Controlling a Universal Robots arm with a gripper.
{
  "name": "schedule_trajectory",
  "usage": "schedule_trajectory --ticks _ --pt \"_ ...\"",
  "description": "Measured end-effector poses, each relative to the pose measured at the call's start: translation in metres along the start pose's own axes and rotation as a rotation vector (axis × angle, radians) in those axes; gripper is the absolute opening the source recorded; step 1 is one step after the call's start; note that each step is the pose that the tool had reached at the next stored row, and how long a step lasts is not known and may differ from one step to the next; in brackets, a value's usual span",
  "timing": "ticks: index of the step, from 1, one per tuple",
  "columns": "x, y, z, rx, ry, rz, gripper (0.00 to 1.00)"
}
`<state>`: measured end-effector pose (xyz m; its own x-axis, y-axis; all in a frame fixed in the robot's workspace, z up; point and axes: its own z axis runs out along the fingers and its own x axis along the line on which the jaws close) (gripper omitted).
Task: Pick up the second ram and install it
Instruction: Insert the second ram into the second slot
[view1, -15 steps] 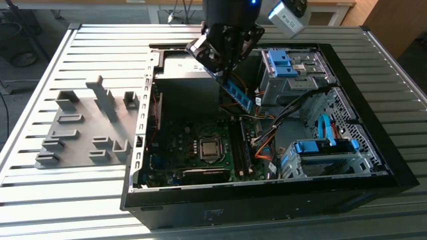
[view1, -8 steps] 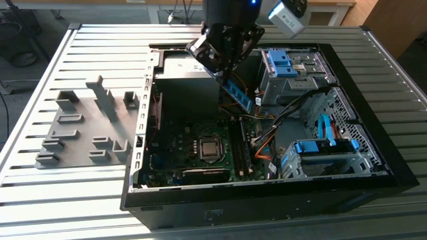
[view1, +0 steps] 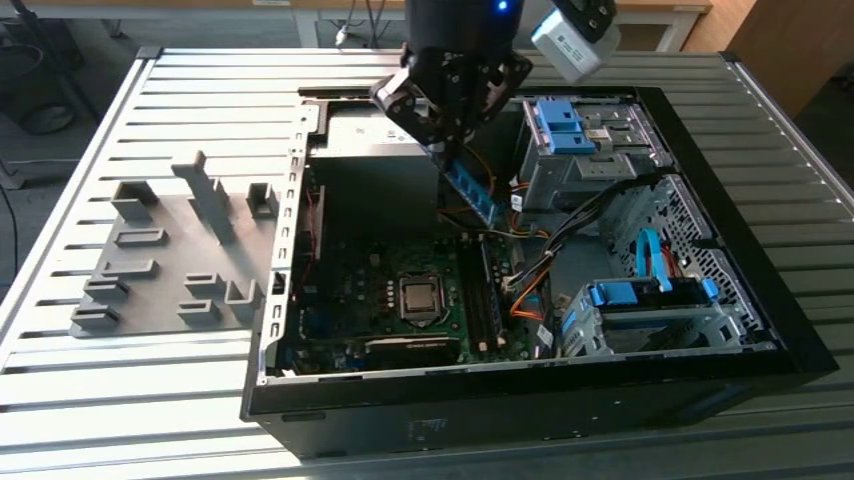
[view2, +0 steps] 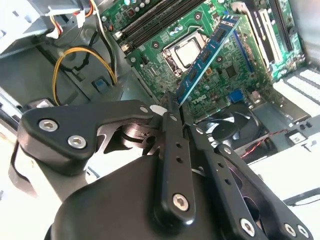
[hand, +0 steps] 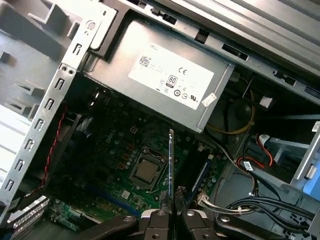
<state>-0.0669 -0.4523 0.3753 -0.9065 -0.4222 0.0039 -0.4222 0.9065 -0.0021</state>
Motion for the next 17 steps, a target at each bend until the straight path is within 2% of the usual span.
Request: schedule_trajectory --ticks 17 --pt "0.0000 0.0000 0.0039 -0.0011 0.0007 0.297 0.14"
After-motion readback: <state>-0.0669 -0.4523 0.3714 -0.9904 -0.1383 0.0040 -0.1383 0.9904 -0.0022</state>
